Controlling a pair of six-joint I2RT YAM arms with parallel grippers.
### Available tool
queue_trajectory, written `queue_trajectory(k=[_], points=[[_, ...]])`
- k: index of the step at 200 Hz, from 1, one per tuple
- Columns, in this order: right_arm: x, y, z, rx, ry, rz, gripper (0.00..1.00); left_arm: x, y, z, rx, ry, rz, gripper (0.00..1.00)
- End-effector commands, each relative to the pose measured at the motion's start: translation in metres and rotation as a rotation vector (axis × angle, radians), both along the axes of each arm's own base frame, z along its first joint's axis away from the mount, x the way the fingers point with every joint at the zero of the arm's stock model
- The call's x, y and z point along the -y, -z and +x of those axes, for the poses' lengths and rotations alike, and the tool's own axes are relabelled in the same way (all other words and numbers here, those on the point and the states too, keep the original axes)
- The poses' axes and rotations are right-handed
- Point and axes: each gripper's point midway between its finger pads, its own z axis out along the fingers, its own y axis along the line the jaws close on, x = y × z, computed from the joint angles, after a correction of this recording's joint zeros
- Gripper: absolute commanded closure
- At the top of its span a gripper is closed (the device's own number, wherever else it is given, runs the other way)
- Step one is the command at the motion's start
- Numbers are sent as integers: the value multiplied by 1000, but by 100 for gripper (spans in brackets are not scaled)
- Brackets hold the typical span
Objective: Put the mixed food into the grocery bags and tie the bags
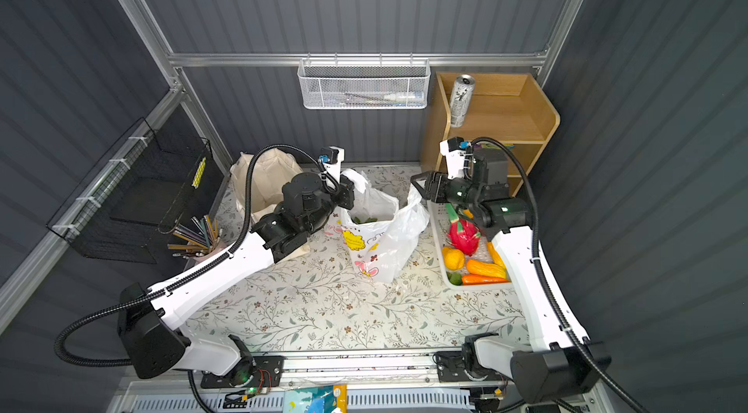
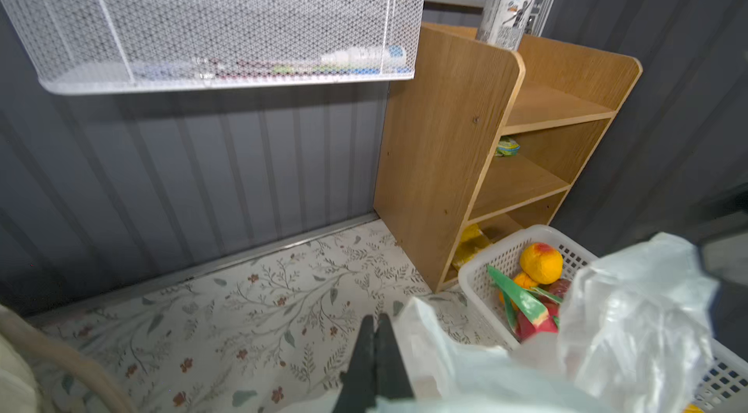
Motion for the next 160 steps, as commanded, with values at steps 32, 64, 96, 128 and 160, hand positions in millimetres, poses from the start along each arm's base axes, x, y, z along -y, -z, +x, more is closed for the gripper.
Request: queue_trajectory(k=[32,64,96,128,160], points=[[-34,-24,-23,12,-54,114,38,9,20,-1,-68,1,-78,98],[-76,-7,-19,-42,-140,154,31,10,21,-2,-61,16,-65,96],[-100,4,-13,-71,-176,183,30,12,22,-3,-62,27,-60,96],[-120,11,-8,-100,-211,212,30,14,22,-4,-62,40,-54,96],[-133,15,-5,-117,-234,237,32,15,22,-4,-63,44,-51,96]])
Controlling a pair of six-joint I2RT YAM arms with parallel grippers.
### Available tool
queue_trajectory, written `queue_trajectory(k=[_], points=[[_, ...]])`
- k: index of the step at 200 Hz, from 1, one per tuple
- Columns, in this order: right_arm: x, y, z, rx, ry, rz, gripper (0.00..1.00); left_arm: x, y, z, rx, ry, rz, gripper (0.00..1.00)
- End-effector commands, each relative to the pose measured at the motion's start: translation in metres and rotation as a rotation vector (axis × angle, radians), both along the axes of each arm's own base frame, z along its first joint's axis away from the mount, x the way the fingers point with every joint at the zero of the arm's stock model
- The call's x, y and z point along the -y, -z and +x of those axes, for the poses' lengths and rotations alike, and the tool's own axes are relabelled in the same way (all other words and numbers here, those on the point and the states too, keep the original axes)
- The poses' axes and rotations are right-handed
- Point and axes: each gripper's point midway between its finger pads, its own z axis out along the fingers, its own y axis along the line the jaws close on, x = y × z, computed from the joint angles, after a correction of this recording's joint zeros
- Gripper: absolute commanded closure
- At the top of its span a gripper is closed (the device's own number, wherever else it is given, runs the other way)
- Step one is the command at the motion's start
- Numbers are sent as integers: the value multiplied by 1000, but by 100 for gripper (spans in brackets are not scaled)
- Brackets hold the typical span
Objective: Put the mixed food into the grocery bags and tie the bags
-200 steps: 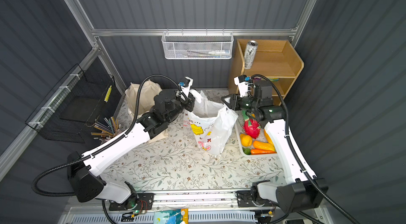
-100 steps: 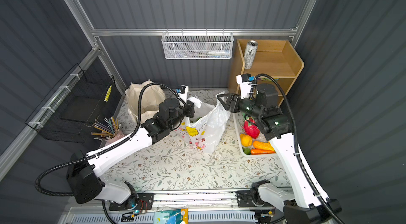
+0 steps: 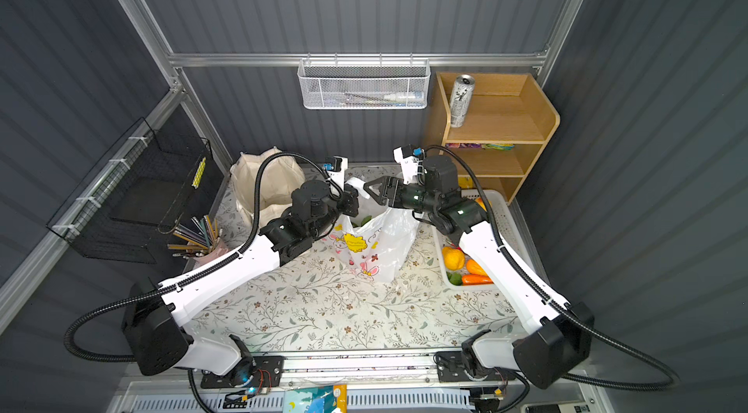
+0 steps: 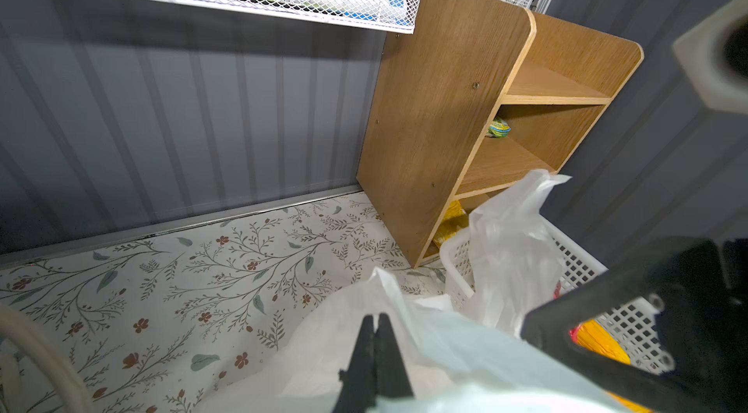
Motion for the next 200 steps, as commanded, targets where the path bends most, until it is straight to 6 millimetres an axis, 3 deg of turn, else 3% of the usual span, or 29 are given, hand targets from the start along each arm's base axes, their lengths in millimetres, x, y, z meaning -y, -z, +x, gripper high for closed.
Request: queue_trajectory(k=[1,21,33,41,51,65,87,116,135,149,199,200], points=[[-11,-10,1,17,-22,51,32,4,-2,-2,10,17,-13,96],[-19,-9,1,10,-38,59,35,5,-1,-2,8,22,-10,96],[-21,-8,1,4,-44,59,44,6,-1,-2,7,24,-10,96],[-21,-9,2,9,-38,56,55,6,-1,-2,9,27,-7,96],[-17,-10,4,21,-21,35,78,6,0,-3,12,33,2,94],[-12,-17,7,45,-22,-16,100,5,-2,-8,27,53,23,82],[1,-32,11,84,-61,-113,100,-7,-11,-20,72,96,96,40],[10,-48,3,131,-194,-255,100,-32,-33,-49,138,252,148,11],[13,-53,-9,185,-294,-360,100,-52,-43,-59,153,295,193,6],[14,-60,-16,233,-342,-391,100,-55,-51,-64,180,325,217,4],[8,-80,-47,338,-503,-354,100,-14,-59,-73,193,571,240,4],[8,-80,-47,339,-505,-353,100,-14,-66,-73,207,574,234,4]])
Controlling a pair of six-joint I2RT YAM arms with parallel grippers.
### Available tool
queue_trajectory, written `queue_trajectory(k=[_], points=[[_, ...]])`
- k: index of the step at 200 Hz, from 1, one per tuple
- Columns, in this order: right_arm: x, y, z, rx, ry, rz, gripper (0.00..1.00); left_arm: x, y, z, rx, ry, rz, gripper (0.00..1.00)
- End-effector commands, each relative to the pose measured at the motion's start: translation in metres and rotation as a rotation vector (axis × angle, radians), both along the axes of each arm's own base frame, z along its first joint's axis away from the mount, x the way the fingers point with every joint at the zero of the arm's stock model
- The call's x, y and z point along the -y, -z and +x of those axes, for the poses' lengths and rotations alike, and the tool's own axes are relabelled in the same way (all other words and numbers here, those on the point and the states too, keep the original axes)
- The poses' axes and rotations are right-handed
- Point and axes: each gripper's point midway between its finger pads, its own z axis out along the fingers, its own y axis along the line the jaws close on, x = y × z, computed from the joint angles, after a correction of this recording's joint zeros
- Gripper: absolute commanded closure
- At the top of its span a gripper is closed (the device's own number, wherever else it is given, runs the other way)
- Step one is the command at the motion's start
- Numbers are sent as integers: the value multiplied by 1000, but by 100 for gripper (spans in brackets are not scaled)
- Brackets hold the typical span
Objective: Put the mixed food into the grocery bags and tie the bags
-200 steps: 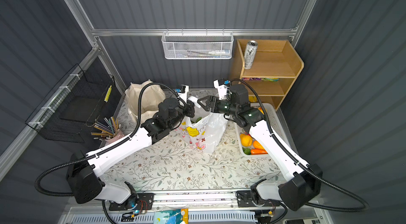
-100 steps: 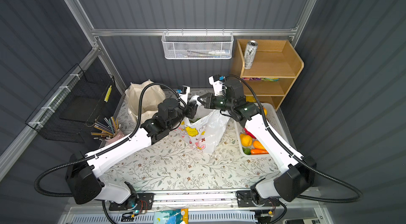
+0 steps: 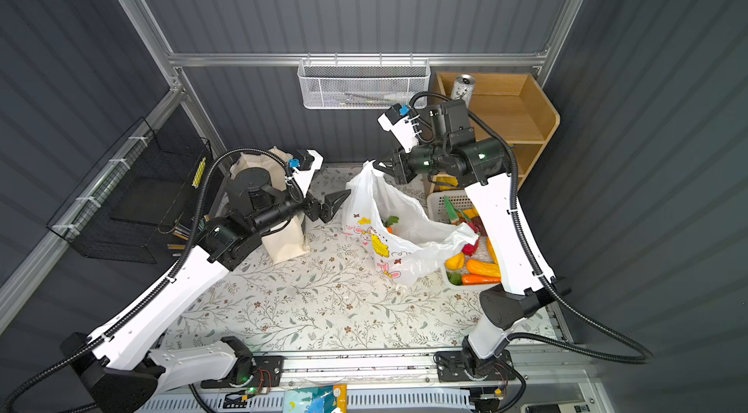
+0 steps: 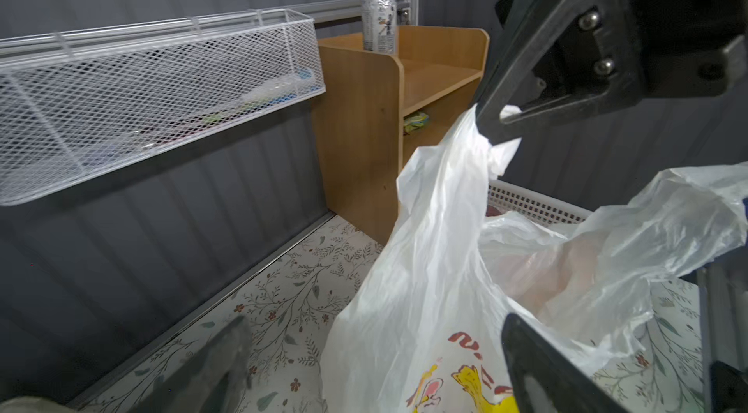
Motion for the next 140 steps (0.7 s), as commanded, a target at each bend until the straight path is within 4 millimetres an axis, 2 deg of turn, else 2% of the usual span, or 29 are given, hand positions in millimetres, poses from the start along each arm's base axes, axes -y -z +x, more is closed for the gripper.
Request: queue_trajectory(k=[1,43,103,127,130,140], points=[[-3,5,-28,-4,-142,-17,100,27,6,-16,-12,195,61,4],[-8,7,-30,-13,-187,1,100,53,-4,-14,-9,331,51,4],[-26,-5,-27,-10,-255,81,100,75,7,8,-16,340,-52,7],[-29,-10,-26,-6,-276,111,100,78,11,19,-2,306,-109,16],[-30,-10,-26,-5,-279,114,100,79,25,20,-24,301,-102,18],[-31,-10,-26,-7,-285,122,100,81,34,23,-41,299,-116,26]])
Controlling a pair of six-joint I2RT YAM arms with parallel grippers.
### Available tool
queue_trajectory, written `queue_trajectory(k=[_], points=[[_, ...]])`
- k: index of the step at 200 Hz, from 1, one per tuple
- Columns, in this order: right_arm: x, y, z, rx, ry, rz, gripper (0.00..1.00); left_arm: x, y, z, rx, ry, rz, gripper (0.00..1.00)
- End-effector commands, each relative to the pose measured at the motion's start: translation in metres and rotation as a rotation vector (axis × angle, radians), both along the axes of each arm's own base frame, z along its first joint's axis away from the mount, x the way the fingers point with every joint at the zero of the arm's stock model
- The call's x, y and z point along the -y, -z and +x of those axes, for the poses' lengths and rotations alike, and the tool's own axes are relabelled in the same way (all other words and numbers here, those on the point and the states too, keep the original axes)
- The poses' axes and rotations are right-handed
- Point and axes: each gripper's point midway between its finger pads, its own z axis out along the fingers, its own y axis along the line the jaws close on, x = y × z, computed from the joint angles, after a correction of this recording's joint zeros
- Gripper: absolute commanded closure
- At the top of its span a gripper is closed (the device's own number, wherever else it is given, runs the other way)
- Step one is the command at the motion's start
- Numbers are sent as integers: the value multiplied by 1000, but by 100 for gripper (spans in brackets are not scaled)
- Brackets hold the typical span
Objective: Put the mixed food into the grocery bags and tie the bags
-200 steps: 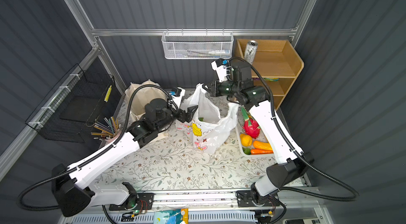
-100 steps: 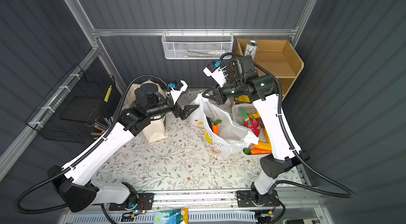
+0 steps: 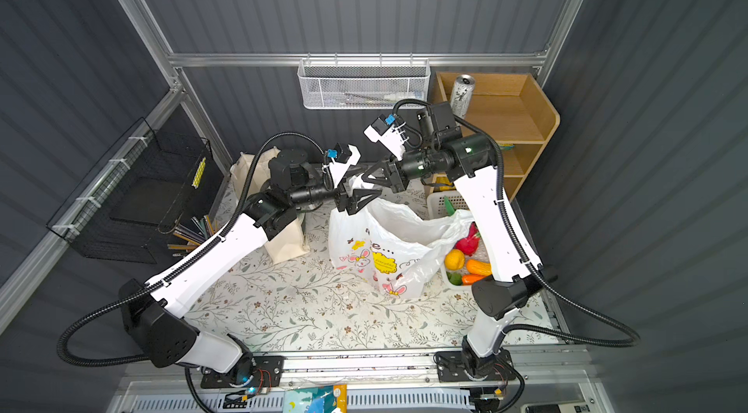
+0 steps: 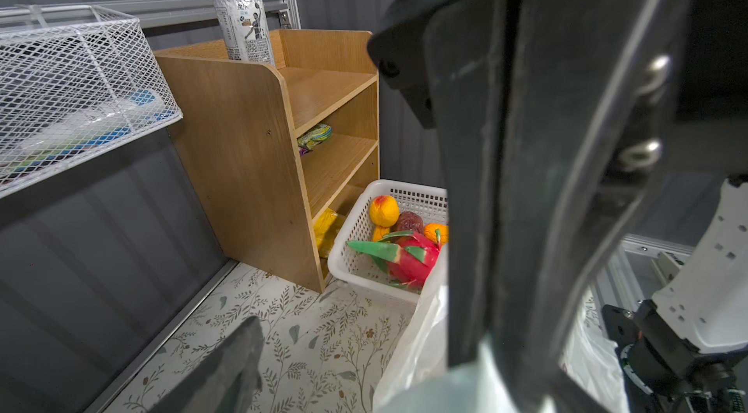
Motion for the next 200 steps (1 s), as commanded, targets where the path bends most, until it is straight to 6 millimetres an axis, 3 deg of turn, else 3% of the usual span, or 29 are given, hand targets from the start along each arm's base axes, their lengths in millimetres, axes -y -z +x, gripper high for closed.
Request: queue_trajectory(k=[1,21,47,54,61,69,98,116,139,164,200], points=[[-6,-19,-7,28,-52,69,100,8,12,7,-23,-2,-63,27],[-8,-17,-6,19,-63,73,100,12,25,9,-61,5,-92,46],[-6,-13,-3,9,-57,66,100,8,30,13,-82,-33,-139,91],[-4,-13,-1,9,-44,65,87,6,30,14,-84,-48,-151,100],[-2,-14,3,10,-21,70,71,4,30,16,-92,-67,-167,100],[2,-16,9,10,22,80,59,1,30,19,-105,-96,-188,100],[27,-24,33,55,254,170,41,-15,30,33,-170,-227,-311,100],[37,-25,42,52,375,277,36,-23,29,37,-191,-287,-359,100],[37,-16,46,-26,426,396,30,-25,28,37,-201,-313,-375,100],[22,-7,52,-78,429,453,27,-20,32,37,-226,-316,-369,100],[-4,-10,54,-102,371,504,25,-12,35,35,-242,-302,-351,100]])
